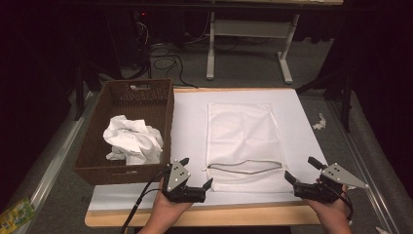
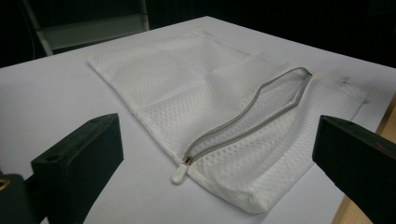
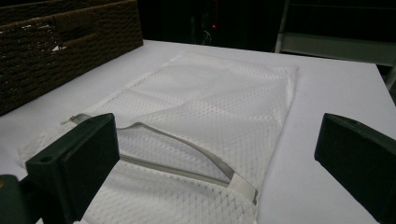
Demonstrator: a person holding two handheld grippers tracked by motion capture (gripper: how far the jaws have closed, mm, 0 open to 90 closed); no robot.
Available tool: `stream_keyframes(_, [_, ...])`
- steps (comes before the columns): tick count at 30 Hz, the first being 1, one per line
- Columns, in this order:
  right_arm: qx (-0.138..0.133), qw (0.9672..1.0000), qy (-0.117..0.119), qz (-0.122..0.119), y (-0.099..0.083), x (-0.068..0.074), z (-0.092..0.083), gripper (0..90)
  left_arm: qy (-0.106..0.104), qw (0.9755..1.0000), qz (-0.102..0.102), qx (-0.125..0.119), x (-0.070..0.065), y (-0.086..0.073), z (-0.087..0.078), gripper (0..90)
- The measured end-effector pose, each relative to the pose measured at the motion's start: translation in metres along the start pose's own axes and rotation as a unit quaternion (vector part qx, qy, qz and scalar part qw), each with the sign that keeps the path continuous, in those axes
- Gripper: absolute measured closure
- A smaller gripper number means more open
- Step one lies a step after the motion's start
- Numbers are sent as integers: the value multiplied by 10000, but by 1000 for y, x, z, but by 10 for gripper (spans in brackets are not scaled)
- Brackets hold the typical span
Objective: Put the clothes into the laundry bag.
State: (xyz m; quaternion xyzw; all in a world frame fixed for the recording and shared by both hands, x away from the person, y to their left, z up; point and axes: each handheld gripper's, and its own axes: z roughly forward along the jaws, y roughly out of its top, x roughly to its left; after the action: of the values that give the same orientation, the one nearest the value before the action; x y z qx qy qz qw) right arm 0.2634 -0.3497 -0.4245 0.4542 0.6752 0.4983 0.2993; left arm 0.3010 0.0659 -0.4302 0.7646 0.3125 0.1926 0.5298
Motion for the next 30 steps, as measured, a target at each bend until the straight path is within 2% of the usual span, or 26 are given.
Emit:
stream_keyframes(4, [-37,10000,-59,13,0,-2,-3,5,-11,10000,-34,-26,0,2,1,34])
stream_keyframes(7, [-72,9999,-100,32,0,-3,-5,5,-13,10000,-19,54,1,1,3,49])
stream_keyframes(14, [-81,9999,-71,-32,0,-3,-4,4,9,10000,-62,18,1,1,2,55])
stream_keyframes(18, [-65,9999,-130,23,-2,-6,-4,5,-20,9999,-56,102,1,-1,5,59])
stream_keyframes(20, [-51,9999,-133,37,-2,-6,-4,4,-135,9996,-39,229,-1,-3,9,71])
stream_keyframes(23, [-19,9999,-158,64,-4,-8,-3,5,-305,9977,37,610,-7,-10,21,162])
stream_keyframes(26, [-8,9999,-153,54,-5,-8,-4,5,-354,9944,32,992,-12,-17,34,238])
stream_keyframes(29, [19,9998,-169,61,-6,-9,-5,6,-630,9888,38,1350,-17,-25,48,338])
stream_keyframes(30, [30,9998,-157,74,-6,-9,-6,7,-636,9867,114,1490,-19,-27,53,357])
